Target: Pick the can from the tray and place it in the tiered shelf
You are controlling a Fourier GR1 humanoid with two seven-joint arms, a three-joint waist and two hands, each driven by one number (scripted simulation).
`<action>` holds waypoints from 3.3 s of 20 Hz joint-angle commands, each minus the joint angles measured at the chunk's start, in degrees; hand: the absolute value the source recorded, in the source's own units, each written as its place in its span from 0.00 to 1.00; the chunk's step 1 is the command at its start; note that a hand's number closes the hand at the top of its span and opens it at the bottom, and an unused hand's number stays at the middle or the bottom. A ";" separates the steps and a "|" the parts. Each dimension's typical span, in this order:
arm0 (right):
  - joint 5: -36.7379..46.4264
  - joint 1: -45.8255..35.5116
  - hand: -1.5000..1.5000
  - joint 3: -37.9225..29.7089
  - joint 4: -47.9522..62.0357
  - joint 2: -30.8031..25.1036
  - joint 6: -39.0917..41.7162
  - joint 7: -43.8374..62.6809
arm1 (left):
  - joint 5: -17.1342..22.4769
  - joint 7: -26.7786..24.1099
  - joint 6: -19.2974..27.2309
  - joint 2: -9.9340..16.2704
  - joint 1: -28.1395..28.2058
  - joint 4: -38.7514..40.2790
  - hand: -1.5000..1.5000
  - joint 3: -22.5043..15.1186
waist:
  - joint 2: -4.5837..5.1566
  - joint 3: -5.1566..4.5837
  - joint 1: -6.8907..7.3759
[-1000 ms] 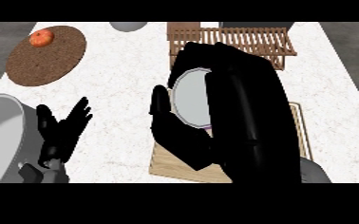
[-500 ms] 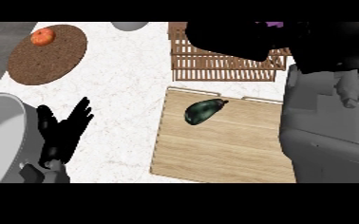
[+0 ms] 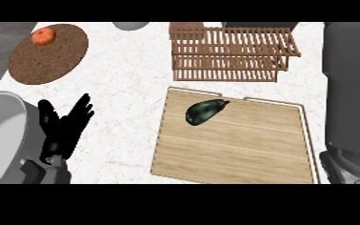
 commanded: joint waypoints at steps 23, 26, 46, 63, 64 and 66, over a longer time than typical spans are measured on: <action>5.39 -5.85 1.00 -2.77 39.34 -5.70 -14.77 -30.54 | -0.32 -2.23 1.26 0.46 -0.70 2.43 0.50 -1.89 | 0.24 0.00 0.52; 4.44 -3.75 1.00 -2.76 37.38 -5.89 -13.56 -31.75 | 0.60 -0.29 0.79 0.11 1.90 -0.40 0.50 -2.36 | 0.05 0.01 0.24; -6.49 -11.18 0.00 -16.72 41.61 -4.02 -24.59 -28.26 | 0.79 -1.75 1.11 0.28 2.74 -1.20 0.50 -2.97 | 0.11 0.02 0.82; -11.34 -5.00 0.00 -27.15 34.15 -17.76 -35.96 -23.58 | 2.50 -2.23 0.10 2.39 1.98 0.78 0.50 -1.02 | -0.20 0.02 -0.75; -12.81 -3.52 0.00 -28.94 36.37 -18.72 -36.33 -26.61 | 0.97 -0.12 2.45 1.26 -1.34 1.01 0.50 -2.32 | 0.07 0.05 -0.60; -15.26 -1.63 0.00 -30.03 33.95 -20.72 -33.39 -24.76 | 2.41 0.11 1.56 1.98 -1.14 1.10 0.50 -1.25 | -0.11 0.04 -0.85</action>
